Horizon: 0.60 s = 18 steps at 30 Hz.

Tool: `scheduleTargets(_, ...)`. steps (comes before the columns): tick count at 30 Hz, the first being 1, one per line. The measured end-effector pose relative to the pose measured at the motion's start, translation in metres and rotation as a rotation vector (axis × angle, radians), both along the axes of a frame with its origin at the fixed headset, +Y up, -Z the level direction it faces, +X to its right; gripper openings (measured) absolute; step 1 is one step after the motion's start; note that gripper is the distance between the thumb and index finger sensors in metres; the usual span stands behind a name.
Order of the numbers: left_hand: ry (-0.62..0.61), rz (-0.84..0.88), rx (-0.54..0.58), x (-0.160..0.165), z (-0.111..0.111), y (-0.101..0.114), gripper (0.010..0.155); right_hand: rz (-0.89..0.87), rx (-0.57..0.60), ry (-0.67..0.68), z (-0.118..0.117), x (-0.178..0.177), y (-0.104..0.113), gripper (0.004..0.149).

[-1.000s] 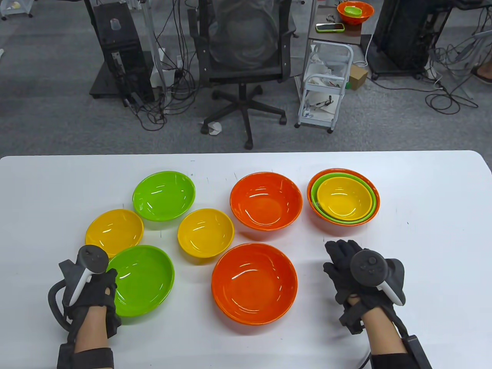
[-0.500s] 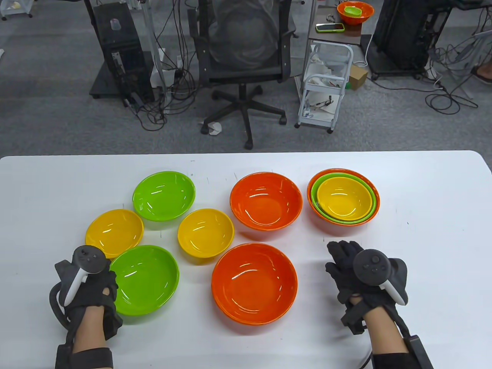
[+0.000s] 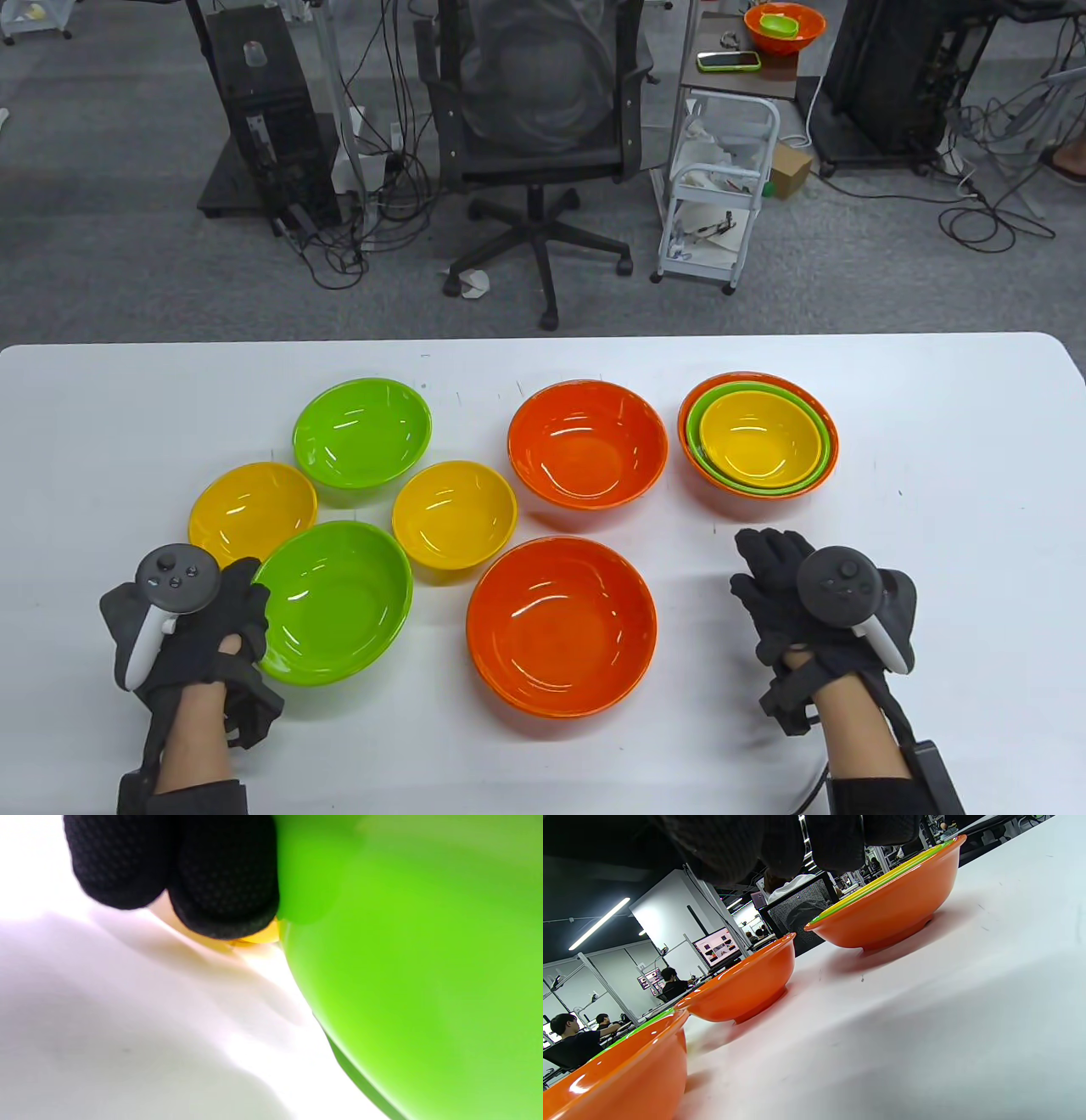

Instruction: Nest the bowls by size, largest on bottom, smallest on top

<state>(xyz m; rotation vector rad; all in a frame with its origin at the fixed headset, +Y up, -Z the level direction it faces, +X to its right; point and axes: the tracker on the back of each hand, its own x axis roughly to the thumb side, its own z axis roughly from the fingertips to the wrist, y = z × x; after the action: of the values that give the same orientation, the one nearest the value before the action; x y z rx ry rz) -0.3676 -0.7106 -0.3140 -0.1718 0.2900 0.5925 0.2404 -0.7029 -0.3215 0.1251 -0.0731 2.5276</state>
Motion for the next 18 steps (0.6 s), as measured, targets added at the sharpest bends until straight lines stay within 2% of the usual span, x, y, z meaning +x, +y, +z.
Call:
scheduleTargets(7,-0.105,0.083,0.048,0.038,-0.004,0.009,0.056,-0.016,0.000,-0.007,0.000,0.002,0.000,0.060)
scheduleTargets(18,-0.303,0.113,0.051,0.130,-0.021,0.018,0.058,-0.048,-0.005,-0.016,0.000,0.007,0.000,0.060)
